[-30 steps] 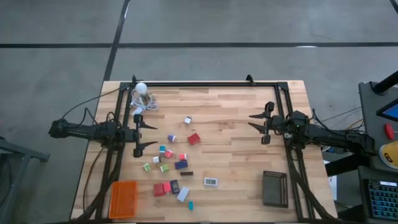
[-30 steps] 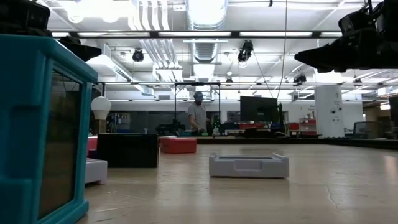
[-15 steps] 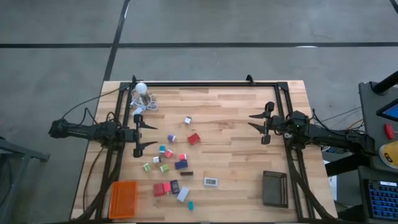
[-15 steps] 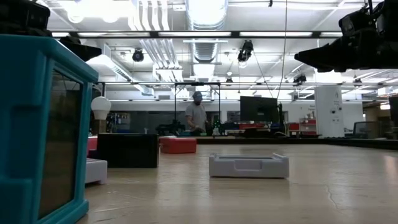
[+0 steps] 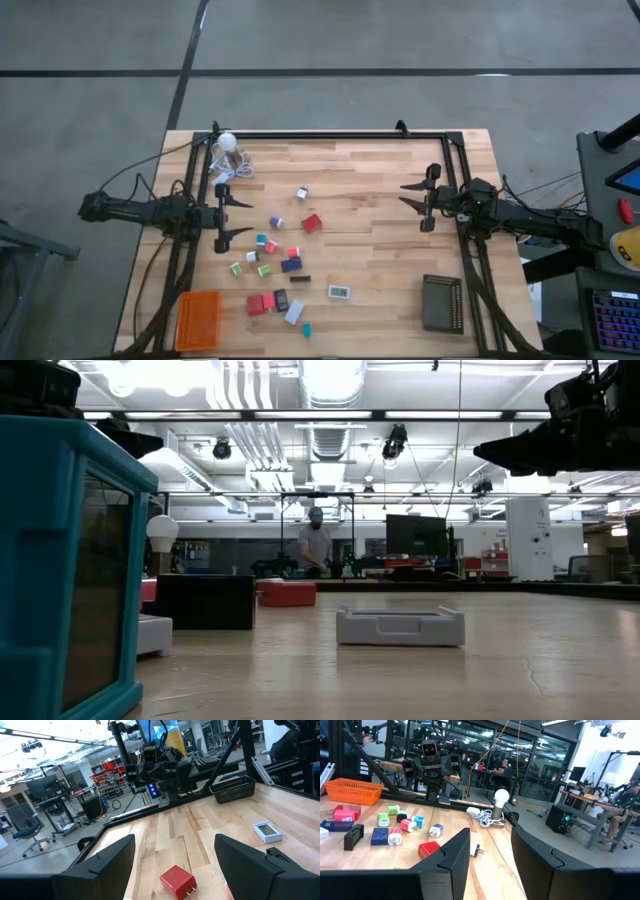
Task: Pick & Place Office items
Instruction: Put the purple charger adapter into the orange bin
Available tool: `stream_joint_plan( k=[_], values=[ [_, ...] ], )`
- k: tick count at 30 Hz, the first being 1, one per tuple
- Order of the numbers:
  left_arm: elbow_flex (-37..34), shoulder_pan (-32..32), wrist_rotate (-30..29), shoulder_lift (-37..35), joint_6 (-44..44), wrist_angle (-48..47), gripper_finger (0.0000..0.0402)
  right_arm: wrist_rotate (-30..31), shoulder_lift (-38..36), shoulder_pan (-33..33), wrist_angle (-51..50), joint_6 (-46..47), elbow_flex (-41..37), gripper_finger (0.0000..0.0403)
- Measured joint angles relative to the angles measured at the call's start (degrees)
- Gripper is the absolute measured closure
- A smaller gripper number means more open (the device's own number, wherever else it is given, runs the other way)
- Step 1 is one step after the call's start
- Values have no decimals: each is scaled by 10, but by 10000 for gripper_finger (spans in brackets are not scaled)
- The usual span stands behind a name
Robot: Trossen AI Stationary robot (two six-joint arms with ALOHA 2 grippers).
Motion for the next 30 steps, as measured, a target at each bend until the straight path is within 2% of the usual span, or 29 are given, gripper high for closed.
stream_joint_plan(
  k=[30],
  values=[
    [0, 0, 0, 0, 9, 0, 126, 0, 0, 0, 0, 0, 0, 264]
  ],
)
